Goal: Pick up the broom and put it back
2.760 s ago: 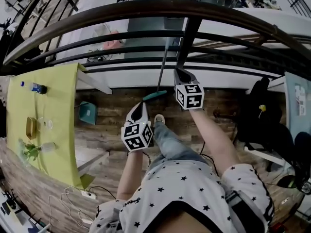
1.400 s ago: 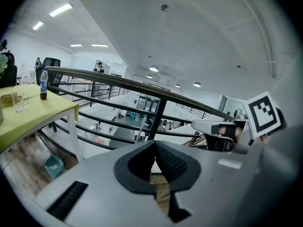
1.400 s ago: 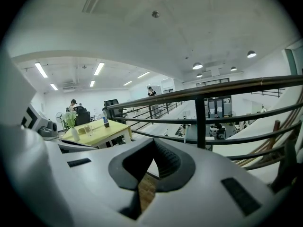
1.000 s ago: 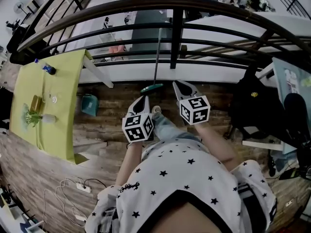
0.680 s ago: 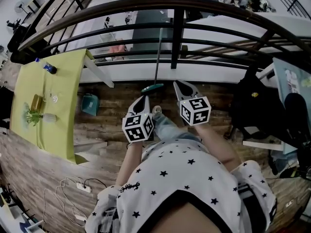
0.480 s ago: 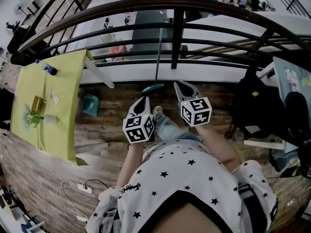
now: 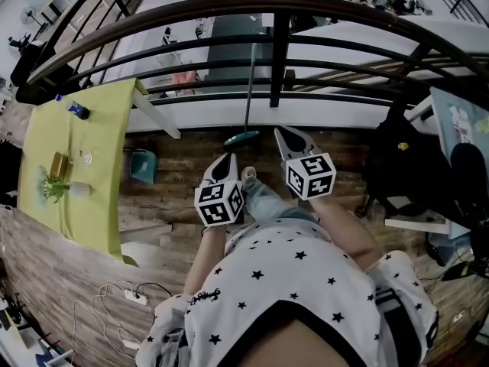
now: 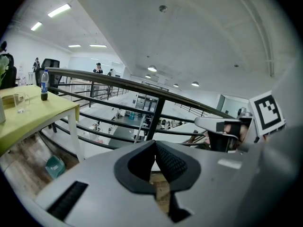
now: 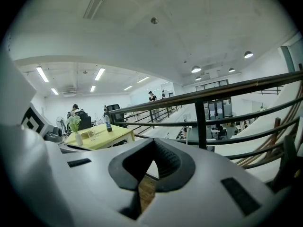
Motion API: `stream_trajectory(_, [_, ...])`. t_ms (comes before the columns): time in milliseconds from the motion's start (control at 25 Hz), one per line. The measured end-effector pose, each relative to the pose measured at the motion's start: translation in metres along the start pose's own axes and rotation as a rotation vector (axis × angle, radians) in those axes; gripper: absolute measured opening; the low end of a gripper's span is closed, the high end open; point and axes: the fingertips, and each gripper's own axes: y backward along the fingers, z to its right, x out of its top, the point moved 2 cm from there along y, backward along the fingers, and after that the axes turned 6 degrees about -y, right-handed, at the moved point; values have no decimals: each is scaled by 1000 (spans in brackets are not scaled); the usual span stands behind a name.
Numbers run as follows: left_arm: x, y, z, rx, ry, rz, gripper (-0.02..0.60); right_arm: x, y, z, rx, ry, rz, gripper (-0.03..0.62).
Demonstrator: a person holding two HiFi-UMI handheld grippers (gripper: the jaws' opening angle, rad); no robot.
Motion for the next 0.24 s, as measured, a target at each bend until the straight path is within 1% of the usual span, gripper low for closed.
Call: stream_trajectory(240, [3, 1, 0, -2, -2, 6, 12, 0, -2, 1, -6, 0, 4, -8])
